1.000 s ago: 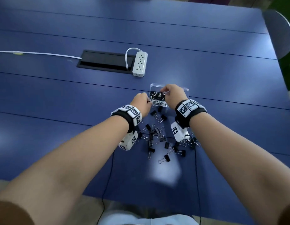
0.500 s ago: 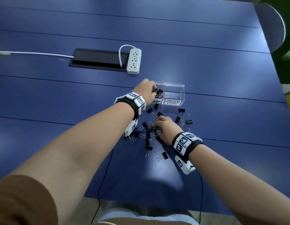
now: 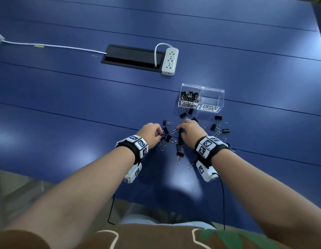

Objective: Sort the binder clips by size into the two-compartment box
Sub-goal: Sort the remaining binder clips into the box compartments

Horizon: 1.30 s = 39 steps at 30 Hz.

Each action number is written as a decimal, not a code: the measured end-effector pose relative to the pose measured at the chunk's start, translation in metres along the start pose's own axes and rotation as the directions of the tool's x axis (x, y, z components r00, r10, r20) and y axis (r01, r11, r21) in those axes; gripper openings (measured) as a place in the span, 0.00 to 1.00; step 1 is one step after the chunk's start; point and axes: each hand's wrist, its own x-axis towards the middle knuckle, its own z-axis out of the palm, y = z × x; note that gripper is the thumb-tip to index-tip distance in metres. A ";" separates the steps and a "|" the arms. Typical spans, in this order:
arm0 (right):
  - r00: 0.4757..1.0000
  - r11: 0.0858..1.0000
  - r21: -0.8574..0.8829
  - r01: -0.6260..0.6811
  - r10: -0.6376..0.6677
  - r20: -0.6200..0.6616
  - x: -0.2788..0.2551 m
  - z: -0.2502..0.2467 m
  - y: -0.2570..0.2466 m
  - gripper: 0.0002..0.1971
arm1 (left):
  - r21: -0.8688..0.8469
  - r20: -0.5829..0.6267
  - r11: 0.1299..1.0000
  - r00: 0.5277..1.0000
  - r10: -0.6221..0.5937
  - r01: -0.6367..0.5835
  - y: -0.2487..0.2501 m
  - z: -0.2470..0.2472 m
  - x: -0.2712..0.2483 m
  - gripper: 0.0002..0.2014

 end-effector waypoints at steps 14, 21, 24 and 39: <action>0.995 0.998 0.065 -0.026 0.032 -0.092 -0.021 0.006 0.009 0.19 | 0.055 0.004 0.996 0.997 0.072 -0.072 0.007 0.003 -0.009 0.13; 0.999 0.999 -0.010 -0.035 0.035 -0.035 -0.021 0.005 0.014 0.17 | 0.189 0.073 0.971 0.988 0.134 -0.146 0.010 0.008 -0.004 0.10; 0.982 0.993 0.108 -0.053 0.071 -0.173 -0.024 -0.006 0.023 0.13 | 0.162 0.063 0.973 0.986 0.154 -0.162 0.012 0.008 -0.002 0.08; 0.965 0.956 0.182 -0.231 0.250 -0.084 -0.082 0.010 0.064 0.09 | -0.177 -0.010 0.984 0.999 0.037 -0.038 0.048 0.007 0.003 0.15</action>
